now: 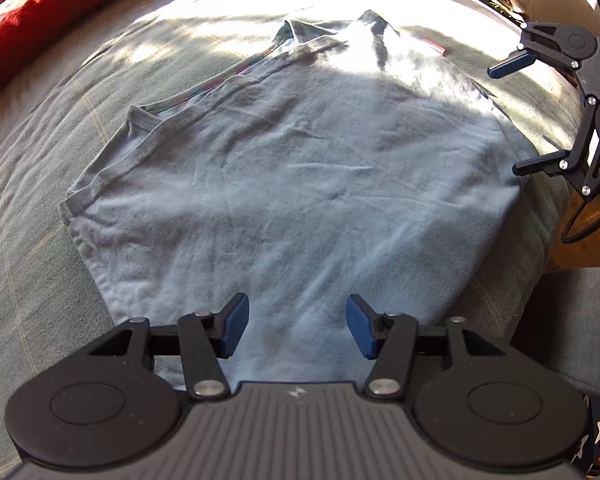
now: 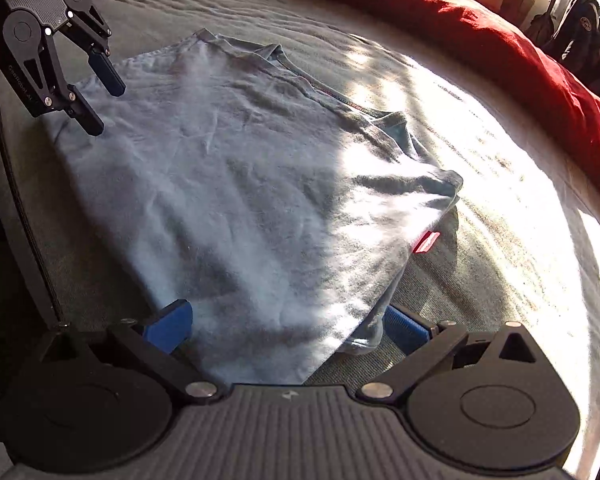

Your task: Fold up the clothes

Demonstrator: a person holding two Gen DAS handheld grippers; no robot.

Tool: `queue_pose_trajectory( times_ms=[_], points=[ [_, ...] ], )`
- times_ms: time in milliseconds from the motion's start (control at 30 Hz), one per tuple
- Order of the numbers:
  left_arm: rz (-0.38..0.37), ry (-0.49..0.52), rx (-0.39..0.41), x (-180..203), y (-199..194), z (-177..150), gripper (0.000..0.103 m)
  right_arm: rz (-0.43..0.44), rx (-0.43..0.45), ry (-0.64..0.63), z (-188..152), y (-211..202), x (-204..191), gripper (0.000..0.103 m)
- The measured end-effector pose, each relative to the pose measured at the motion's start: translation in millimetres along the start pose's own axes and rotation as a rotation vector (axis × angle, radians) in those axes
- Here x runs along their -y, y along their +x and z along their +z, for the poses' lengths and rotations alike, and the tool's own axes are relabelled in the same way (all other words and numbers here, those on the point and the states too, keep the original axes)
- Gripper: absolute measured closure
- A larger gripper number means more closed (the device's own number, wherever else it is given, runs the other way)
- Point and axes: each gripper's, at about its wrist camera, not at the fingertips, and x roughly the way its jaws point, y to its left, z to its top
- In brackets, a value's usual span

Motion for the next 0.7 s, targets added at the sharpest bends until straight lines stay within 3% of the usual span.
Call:
queue_pose_trajectory(
  times_ms=[267,367,567,700],
  points=[
    [0.005,-0.017,-0.023,-4,10,-4,0.046,0.078,-0.092,0.001,7,22,0,0.000],
    [0.063,-0.013,0.010,-14,1,-4,0.046,0.060,-0.076,0.025,13,15,4,0.000],
    [0.158,-0.122,0.119,-57,0,14,0.046,0.033,-0.017,0.063,40,21,5,0.000],
    [0.167,-0.112,0.180,-70,11,28,0.047,0.037,0.004,0.082,56,30,-2,0.000]
  ],
)
